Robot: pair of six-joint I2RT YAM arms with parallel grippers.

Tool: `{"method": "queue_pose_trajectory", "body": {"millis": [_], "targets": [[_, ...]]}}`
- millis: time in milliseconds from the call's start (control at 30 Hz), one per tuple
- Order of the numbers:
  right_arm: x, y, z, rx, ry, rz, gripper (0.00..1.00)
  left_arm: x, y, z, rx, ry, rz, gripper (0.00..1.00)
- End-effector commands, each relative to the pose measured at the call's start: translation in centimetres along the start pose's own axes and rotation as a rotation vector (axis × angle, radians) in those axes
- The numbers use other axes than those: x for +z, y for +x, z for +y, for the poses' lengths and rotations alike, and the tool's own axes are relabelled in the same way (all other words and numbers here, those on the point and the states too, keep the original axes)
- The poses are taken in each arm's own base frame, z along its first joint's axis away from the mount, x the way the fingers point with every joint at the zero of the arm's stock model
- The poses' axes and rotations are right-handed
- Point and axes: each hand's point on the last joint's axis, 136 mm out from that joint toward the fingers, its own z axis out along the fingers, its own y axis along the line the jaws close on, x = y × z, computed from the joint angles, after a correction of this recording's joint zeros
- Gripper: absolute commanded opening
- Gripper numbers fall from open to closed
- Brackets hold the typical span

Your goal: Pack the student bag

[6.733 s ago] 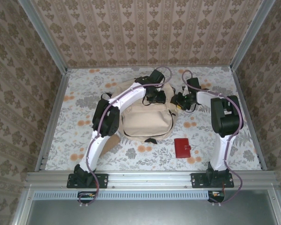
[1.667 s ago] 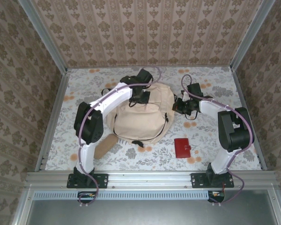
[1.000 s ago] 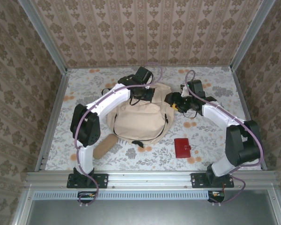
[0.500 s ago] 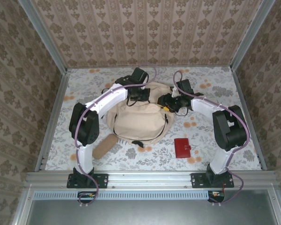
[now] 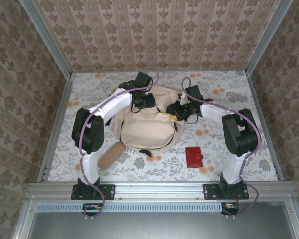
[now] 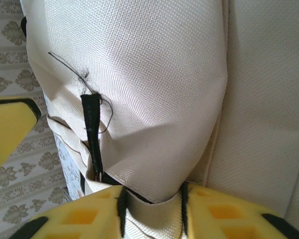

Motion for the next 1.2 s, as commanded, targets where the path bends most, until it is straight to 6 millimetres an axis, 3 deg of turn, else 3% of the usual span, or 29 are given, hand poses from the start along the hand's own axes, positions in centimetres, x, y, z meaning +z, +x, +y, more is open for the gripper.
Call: {"method": "queue_pose_trajectory", "body": {"millis": [0,67,333,600,733,933,1167], "targets": [[0.4,0.5,2.2,-0.04,-0.082,0.044,0.3,-0.6,-0.2,-1.1,-0.031,0.058,-0.002,0.34],[0.4,0.6,2.3,-0.047,-0.083,0.048,0.27,-0.3,0.0,-1.9,-0.02,0.094,0.012,0.42],[1.0,1.0,2.3,-0.056,-0.078,0.059,0.2,2.4,1.6,-1.8,0.006,0.001,0.102,0.45],[1.1,1.0,2.2,-0.059,-0.075,0.058,0.18,3.8,2.9,-1.6,-0.025,-0.032,0.155,0.37],[1.1,1.1,2.2,-0.065,-0.07,0.058,0.16,4.3,3.2,-2.0,-0.019,-0.027,0.164,0.23],[0.9,1.2,1.7,-0.073,-0.042,0.054,0.15,2.9,1.8,-2.7,0.007,-0.02,0.112,0.0],[0.2,1.0,1.2,-0.092,0.005,0.013,0.12,-1.4,-0.6,-2.2,0.08,-0.065,-0.039,0.0]]}}
